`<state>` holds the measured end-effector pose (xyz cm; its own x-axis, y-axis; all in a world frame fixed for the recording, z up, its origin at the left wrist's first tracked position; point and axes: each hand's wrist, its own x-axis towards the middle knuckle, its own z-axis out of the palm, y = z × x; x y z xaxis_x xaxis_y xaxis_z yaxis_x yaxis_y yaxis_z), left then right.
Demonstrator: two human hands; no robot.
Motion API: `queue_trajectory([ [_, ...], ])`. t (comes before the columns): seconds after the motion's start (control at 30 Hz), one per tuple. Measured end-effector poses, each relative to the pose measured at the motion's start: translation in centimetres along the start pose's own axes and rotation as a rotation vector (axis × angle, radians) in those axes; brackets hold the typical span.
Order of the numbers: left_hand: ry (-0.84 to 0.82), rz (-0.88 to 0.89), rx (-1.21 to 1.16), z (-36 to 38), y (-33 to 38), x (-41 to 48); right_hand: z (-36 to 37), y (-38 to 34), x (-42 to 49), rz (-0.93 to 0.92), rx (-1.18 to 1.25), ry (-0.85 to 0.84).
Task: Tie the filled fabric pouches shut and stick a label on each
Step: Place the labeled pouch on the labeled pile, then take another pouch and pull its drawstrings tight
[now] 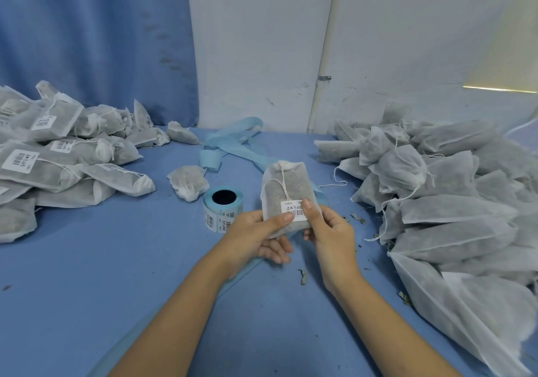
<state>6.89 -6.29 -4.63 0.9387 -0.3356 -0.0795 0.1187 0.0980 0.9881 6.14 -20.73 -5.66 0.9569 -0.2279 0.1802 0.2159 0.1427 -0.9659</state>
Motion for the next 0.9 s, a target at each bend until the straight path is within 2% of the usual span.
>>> queue_trajectory([
  [0.07,0.068,0.038,-0.059,0.2,0.4,0.0,0.0,0.1,-0.1,0.028,0.038,-0.013],
  [0.13,0.184,0.186,-0.345,0.0,1.1,0.4,0.0,0.1,0.0,0.058,0.048,-0.012],
  [0.2,0.229,0.347,-0.638,-0.4,2.0,0.9,-0.1,0.2,0.0,0.071,0.019,-0.015],
  [0.27,0.237,0.388,-0.745,-0.7,2.4,0.8,-0.1,0.4,0.1,0.078,0.000,-0.024],
  [0.43,0.149,0.293,-0.606,0.2,1.8,0.5,-0.1,0.5,0.2,0.108,-0.025,-0.039],
  [0.6,0.127,0.215,-0.296,1.1,1.7,0.3,-0.2,0.6,0.4,0.140,0.044,0.006],
  [0.8,0.160,0.181,-0.301,2.9,2.1,1.6,-1.2,-0.3,2.1,0.062,0.114,0.180],
  [0.9,0.144,0.183,-0.296,4.4,2.7,2.8,-1.9,-1.2,3.1,-0.024,0.070,0.326],
])
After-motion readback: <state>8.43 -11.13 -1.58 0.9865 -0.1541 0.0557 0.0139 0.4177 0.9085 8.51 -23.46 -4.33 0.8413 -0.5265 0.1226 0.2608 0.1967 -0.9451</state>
